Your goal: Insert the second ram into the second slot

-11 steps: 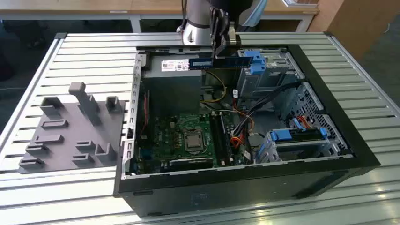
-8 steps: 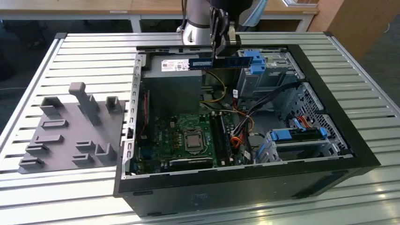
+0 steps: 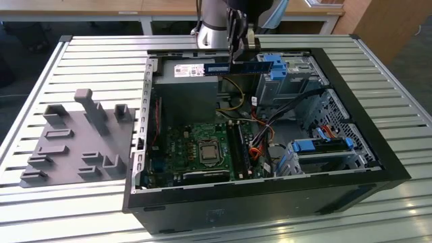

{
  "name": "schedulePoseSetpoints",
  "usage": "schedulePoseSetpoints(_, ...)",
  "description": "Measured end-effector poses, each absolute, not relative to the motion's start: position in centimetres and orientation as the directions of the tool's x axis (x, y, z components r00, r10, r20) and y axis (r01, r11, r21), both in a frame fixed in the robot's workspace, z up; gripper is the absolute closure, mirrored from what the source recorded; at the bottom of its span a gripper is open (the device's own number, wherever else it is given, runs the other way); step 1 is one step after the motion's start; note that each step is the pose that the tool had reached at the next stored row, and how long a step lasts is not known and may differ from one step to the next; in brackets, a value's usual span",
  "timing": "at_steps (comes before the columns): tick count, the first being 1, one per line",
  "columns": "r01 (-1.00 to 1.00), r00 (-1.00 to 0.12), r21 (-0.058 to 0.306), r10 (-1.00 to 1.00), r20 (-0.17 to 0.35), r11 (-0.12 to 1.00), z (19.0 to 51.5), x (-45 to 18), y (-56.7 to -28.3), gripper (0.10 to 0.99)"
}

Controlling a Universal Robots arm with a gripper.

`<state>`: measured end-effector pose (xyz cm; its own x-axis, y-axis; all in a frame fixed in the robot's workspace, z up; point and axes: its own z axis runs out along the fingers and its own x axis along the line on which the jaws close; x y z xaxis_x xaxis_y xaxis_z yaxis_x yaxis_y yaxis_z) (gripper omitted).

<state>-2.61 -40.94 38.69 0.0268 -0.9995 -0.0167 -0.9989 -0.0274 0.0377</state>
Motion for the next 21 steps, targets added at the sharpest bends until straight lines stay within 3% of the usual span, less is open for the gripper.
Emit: schedulePoseSetpoints(21,-0.999,0.026,0.038,-1.000,-0.016,-0.027,38.68,-2.61,-41.50,0.949)
